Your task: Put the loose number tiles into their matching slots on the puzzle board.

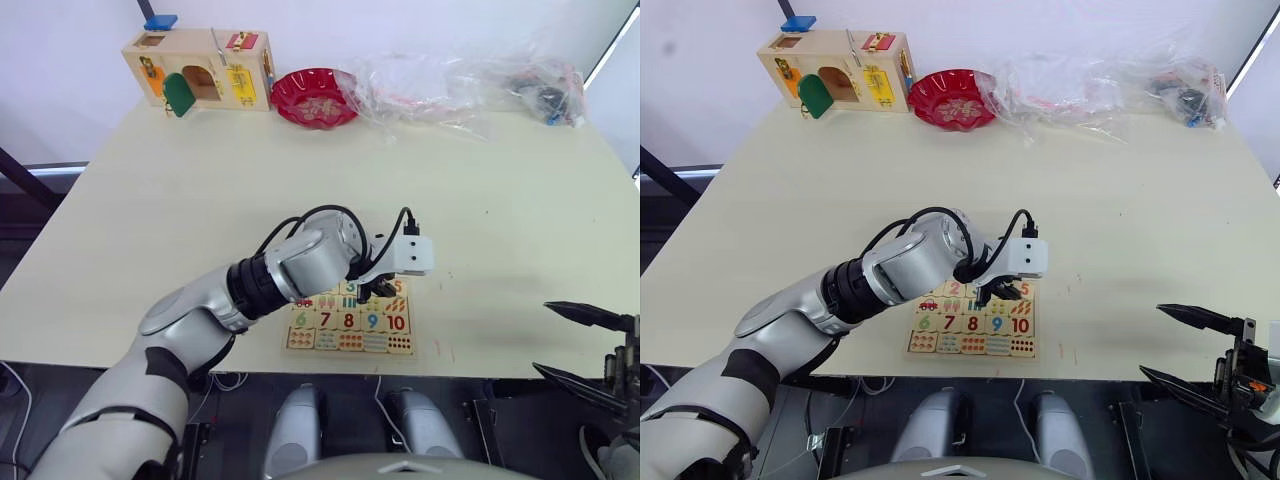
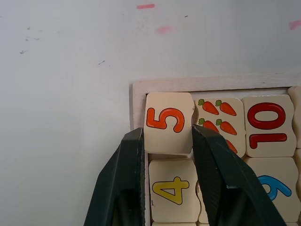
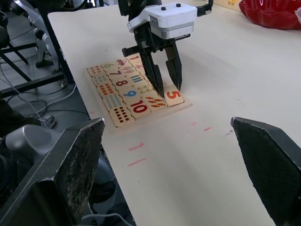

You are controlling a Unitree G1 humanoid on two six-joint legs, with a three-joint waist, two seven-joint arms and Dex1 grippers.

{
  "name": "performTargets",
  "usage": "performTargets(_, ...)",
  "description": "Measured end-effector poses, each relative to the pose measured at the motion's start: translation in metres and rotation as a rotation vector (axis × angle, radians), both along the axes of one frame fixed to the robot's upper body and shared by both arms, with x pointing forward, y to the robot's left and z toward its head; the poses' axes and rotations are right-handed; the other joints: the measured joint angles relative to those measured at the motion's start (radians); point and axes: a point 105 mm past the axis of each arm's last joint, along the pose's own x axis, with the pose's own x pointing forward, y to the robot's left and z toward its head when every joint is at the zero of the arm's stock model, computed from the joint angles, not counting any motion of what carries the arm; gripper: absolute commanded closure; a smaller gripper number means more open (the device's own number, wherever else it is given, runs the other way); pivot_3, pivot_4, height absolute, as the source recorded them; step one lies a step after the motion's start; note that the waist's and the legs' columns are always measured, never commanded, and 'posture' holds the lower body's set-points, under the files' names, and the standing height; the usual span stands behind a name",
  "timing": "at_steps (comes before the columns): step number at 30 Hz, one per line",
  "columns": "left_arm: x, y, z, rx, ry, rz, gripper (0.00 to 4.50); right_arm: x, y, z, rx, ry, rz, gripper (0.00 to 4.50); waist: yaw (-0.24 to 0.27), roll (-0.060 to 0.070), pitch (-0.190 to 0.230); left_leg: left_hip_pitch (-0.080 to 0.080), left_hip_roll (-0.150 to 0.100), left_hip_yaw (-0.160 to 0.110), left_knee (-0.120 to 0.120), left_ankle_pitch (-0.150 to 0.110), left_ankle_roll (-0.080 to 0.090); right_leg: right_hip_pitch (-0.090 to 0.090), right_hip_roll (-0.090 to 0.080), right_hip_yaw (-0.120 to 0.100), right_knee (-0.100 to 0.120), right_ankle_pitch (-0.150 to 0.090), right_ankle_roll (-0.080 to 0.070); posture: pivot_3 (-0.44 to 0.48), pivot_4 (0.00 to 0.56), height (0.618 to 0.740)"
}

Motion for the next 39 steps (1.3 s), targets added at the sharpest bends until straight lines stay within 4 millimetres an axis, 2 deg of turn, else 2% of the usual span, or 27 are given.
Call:
performTargets(25, -0.001, 0.004, 0.001, 0.011, 0.004, 0.007, 3.46, 0.002, 0.003, 0.002, -0.008, -0.017, -0.009, 0.00, 0.000, 0.000, 0.000, 0.000, 0.000, 0.000, 0.000, 0.000, 0.000, 0.000, 0.000, 0.000, 0.000, 0.000, 0.000, 0.000, 0.150, 0.740)
performTargets(30, -0.001, 0.003, 0.001, 0.008, 0.007, 0.018, 1.42, 0.002, 0.003, 0.002, -0.008, -0.016, -0.009, 0.00, 0.000, 0.000, 0.000, 0.000, 0.000, 0.000, 0.000, 0.000, 0.000, 0.000, 0.000, 0.000, 0.000, 0.000, 0.000, 0.000, 0.150, 0.740)
performTargets(35, -0.005, 0.001, 0.001, -0.014, 0.070, 0.041, 1.42, 0.002, 0.003, 0.002, -0.008, -0.016, -0.009, 0.00, 0.000, 0.000, 0.000, 0.000, 0.000, 0.000, 0.000, 0.000, 0.000, 0.000, 0.000, 0.000, 0.000, 0.000, 0.000, 0.000, 0.150, 0.740)
performTargets(39, 0.005, 0.001, 0.030, -0.133, 0.106, 0.079, 1.42, 0.002, 0.004, 0.003, -0.007, -0.016, -0.008, 0.00, -0.001, 0.000, 0.000, 0.000, 0.000, -0.001, 0.000, 0.000, 0.000, 0.000, 0.000, 0.000, 0.000, 0.000, 0.000, 0.000, 0.150, 0.740)
